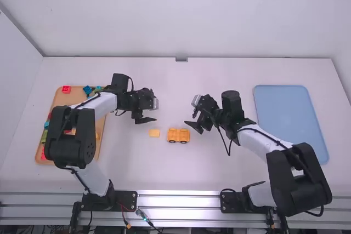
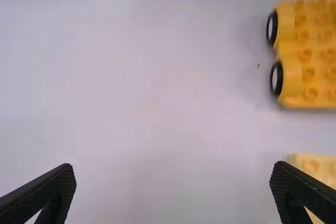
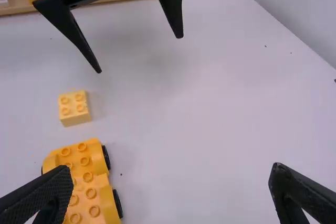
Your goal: Assemble lego blocks to make yellow taxi
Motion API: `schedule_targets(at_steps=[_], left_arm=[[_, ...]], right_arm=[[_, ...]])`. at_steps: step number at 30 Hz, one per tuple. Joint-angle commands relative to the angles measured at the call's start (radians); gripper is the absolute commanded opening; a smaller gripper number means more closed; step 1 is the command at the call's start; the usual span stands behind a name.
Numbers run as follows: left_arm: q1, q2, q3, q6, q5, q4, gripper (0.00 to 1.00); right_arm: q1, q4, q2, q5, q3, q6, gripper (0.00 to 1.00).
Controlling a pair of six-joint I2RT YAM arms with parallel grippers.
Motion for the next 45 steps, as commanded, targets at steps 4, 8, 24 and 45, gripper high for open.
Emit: schedule_targets(at_steps=[4, 8, 24, 45], left_arm=[[-0.001, -0.018, -0.043, -0.151, 0.215, -0.016, 0.99], [0.0, -0.018, -0.131, -0.086, 0.217, 0.027, 0.99], [0.158, 0.024, -0.304, -0.024, 0.31, 0.25, 0.99], [0.114, 0.2, -0.224, 0.339, 0.267, 0.066, 0.79]], right_arm=[[0.0, -0.003, 0.006, -0.025, 0.014, -0.018, 0.99], [0.0, -0.05, 0.006, -0.057, 0.013, -0.061, 0.99], [0.0, -0.042, 0.222, -0.212, 0.013, -0.134, 0.99], [0.095, 0.002, 0.215, -0.121, 0.013, -0.068, 0.99]])
